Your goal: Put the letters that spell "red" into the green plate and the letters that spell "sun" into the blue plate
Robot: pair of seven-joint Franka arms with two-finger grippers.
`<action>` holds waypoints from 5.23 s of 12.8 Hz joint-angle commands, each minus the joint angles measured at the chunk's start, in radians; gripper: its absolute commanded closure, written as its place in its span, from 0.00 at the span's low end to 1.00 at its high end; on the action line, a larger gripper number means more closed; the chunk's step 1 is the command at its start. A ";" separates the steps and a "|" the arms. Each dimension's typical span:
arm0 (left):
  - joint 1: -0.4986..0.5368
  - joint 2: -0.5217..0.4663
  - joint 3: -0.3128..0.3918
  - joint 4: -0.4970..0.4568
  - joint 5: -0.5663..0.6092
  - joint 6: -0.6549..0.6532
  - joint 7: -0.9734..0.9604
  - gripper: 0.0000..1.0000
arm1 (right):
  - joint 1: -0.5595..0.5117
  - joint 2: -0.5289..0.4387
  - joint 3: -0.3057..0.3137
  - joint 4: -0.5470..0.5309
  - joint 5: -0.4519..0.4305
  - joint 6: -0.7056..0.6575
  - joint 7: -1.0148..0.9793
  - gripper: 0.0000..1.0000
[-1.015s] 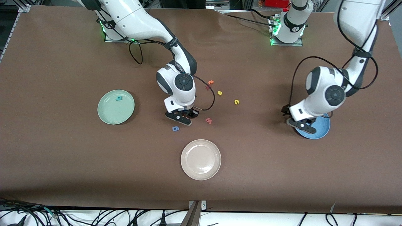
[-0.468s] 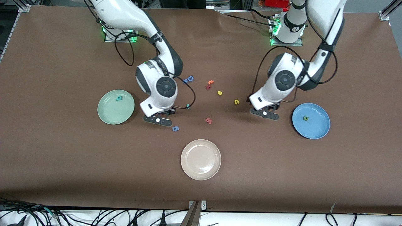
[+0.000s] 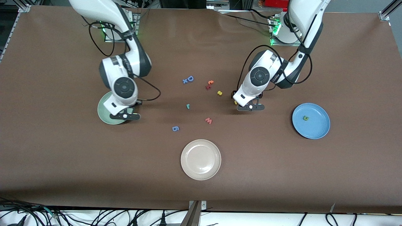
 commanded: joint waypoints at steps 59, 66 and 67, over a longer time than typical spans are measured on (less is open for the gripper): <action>0.409 0.003 0.247 0.042 0.063 0.004 1.320 0.00 | 0.111 0.312 0.288 0.269 0.196 0.357 1.228 0.58; 0.202 -0.087 0.154 0.044 -0.036 -0.159 0.786 0.00 | 0.085 0.300 0.286 0.280 0.183 0.338 1.202 0.87; 0.177 -0.091 0.126 0.044 -0.036 -0.160 0.695 0.00 | 0.084 0.283 0.283 0.281 0.180 0.317 1.175 0.87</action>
